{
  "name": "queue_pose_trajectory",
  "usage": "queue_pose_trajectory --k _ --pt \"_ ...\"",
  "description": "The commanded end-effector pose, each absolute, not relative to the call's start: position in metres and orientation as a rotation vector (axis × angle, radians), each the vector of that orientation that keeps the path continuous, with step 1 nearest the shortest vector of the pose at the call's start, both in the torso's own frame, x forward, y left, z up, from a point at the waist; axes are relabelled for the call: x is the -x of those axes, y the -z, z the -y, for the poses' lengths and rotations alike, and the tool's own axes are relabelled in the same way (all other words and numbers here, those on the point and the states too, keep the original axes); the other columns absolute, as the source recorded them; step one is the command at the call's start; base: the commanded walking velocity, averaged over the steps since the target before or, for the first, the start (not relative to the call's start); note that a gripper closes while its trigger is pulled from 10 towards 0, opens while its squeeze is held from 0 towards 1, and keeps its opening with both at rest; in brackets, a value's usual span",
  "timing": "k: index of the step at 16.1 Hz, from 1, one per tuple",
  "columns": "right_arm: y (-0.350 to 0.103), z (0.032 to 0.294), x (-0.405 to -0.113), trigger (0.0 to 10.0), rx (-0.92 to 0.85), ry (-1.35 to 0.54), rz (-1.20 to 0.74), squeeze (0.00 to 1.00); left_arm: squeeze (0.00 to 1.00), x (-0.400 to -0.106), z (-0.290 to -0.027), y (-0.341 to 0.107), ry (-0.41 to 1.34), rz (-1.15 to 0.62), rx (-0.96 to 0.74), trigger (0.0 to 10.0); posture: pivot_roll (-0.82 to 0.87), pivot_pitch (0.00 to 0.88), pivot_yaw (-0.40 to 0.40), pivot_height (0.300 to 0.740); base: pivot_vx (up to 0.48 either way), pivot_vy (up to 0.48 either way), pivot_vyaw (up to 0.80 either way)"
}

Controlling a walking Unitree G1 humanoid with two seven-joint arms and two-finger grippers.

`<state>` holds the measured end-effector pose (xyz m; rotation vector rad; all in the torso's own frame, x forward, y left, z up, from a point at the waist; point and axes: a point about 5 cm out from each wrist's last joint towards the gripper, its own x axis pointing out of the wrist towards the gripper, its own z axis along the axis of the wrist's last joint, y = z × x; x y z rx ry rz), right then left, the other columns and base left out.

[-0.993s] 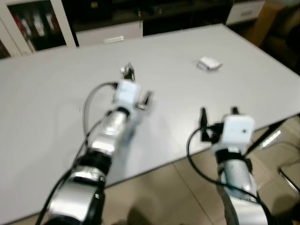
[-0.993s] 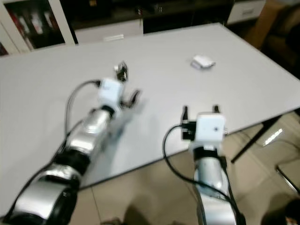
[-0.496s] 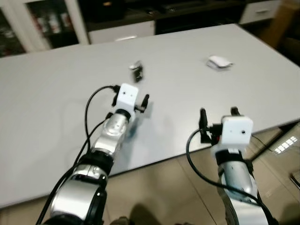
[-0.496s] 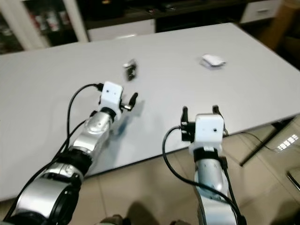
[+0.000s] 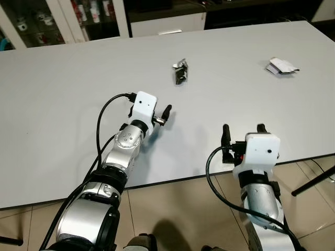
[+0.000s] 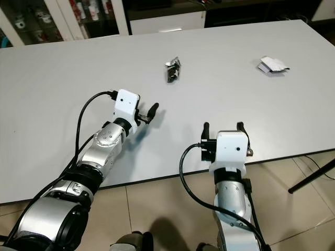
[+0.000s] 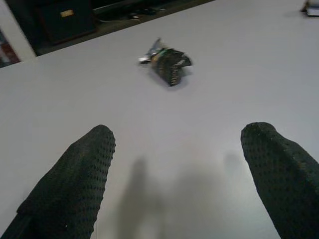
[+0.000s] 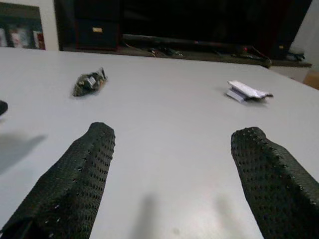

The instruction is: Picking trash to rubbish bin

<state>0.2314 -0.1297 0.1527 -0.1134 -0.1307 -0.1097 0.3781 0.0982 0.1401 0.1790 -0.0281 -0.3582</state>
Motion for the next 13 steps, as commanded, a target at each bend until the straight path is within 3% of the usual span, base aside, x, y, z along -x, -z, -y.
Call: queue_pose_trajectory --k 1,13 --pt "-0.1587 0.1312 -0.2290 10.0 0.122 0.129 0.158 0.00 0.00 -0.3804 -0.0955 -0.1452 0.374 0.036 -0.181 10.0 0.04 0.150 0.060 0.740 0.330 0.000 0.00" --pt "-0.1571 0.1296 -0.2254 10.0 0.131 0.127 0.142 0.00 0.00 -0.3797 -0.0952 -0.1423 0.369 0.028 -0.164 10.0 0.03 0.157 0.054 0.740 0.315 0.000 0.00"
